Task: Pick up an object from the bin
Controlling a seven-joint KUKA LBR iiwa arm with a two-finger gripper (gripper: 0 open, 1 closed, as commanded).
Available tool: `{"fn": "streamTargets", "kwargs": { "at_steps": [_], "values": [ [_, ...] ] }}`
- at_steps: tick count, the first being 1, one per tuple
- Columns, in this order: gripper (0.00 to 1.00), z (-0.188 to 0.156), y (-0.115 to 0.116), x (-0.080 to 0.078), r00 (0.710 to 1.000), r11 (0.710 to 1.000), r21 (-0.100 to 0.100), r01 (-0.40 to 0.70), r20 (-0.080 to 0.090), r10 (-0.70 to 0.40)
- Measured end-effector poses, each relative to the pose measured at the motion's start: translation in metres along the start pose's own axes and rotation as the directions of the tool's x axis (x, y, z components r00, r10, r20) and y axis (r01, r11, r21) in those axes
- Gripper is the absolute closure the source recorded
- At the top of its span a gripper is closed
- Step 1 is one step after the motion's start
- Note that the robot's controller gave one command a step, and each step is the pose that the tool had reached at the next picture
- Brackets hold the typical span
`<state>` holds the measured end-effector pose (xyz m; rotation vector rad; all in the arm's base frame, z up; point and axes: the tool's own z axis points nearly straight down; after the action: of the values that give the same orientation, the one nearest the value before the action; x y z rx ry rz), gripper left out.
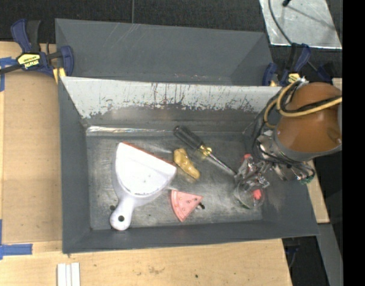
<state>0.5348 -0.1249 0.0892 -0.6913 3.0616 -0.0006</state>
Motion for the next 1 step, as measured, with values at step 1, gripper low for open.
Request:
{"fn": "streamTargets", "kwargs": {
  "at_steps": [1],
  "values": [
    [0.00, 0.0005, 0.0001, 0.0002, 1.000, 1.000, 0.000, 0.000, -0.001, 0.000]
  ]
}}
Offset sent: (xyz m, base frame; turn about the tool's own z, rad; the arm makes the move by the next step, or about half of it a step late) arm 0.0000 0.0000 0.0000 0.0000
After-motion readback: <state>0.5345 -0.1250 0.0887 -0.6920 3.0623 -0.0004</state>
